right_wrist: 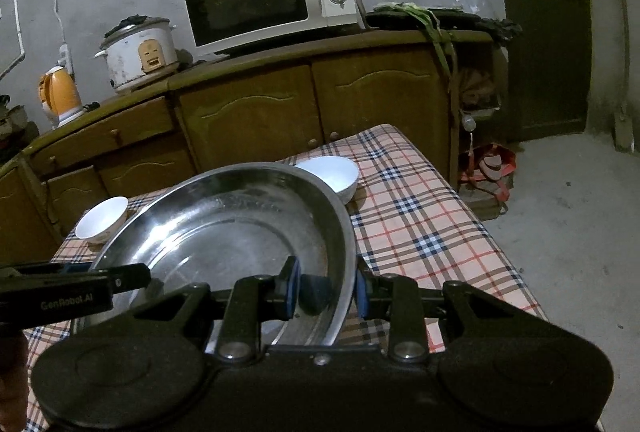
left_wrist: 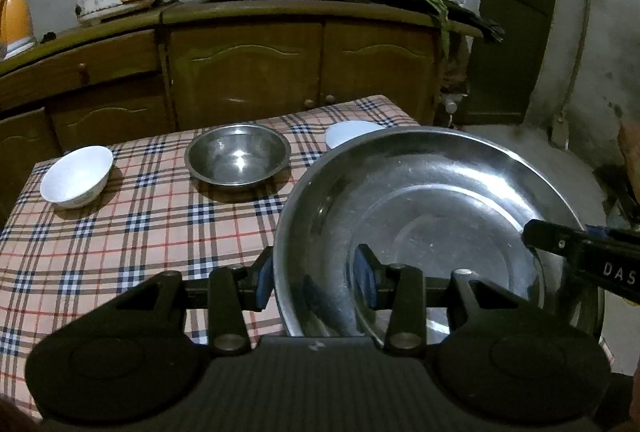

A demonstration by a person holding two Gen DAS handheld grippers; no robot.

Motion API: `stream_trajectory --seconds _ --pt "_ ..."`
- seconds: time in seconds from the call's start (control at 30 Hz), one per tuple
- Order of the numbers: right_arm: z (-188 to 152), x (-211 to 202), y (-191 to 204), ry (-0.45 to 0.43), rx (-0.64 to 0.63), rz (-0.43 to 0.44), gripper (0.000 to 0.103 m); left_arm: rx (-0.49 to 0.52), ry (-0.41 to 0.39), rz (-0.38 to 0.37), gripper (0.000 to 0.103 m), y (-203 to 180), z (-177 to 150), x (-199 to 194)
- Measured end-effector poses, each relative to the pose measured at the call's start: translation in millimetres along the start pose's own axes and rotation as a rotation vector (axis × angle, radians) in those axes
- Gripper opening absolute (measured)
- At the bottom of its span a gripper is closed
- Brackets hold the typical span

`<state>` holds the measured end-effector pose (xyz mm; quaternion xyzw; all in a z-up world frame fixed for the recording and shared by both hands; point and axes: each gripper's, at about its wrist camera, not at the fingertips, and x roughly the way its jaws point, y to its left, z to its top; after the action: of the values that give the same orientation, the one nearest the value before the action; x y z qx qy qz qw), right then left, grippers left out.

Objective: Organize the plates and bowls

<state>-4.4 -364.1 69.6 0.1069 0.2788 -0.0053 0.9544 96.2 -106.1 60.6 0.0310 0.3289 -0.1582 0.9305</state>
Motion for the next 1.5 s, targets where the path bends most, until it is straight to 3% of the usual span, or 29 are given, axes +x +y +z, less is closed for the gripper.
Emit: stream_trajectory --seconds 1.5 --pt "-9 15 43 0.031 -0.047 0.058 0.036 -0.027 0.005 0.081 0.042 35 -12 -14"
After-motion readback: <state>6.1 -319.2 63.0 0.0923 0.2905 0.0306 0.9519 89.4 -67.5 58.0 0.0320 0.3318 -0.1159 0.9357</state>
